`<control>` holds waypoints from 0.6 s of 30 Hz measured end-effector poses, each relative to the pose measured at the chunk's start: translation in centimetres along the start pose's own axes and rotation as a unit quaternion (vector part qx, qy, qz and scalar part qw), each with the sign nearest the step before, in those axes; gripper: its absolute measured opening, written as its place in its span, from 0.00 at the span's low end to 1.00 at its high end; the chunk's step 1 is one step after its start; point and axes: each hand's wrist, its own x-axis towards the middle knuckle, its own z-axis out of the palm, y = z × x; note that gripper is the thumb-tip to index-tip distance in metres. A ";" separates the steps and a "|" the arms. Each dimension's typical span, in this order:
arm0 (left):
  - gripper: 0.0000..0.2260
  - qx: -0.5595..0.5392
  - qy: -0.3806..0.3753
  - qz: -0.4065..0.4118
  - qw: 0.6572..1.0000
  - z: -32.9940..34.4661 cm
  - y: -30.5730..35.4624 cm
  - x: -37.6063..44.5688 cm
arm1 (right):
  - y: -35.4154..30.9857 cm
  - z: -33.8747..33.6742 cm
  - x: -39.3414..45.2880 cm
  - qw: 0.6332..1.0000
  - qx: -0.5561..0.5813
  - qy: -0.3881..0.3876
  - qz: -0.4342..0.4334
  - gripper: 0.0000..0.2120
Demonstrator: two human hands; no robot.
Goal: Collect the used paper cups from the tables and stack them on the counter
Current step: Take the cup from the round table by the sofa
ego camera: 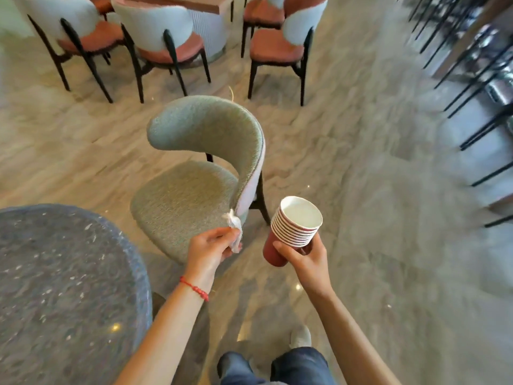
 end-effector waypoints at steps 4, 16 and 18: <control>0.06 0.012 -0.023 -0.001 1.000 6.6 -0.8 1.7 | -0.2 -5.0 2.5 0.999 0.013 0.039 0.003 0.23; 0.06 0.041 -0.096 -0.003 0.995 26.3 -2.3 7.6 | -3.4 -21.5 14.4 0.995 -0.005 0.098 -0.009 0.21; 0.05 0.044 -0.095 -0.004 0.995 28.2 -1.8 8.8 | -4.0 -22.6 16.4 0.995 -0.004 0.101 -0.011 0.21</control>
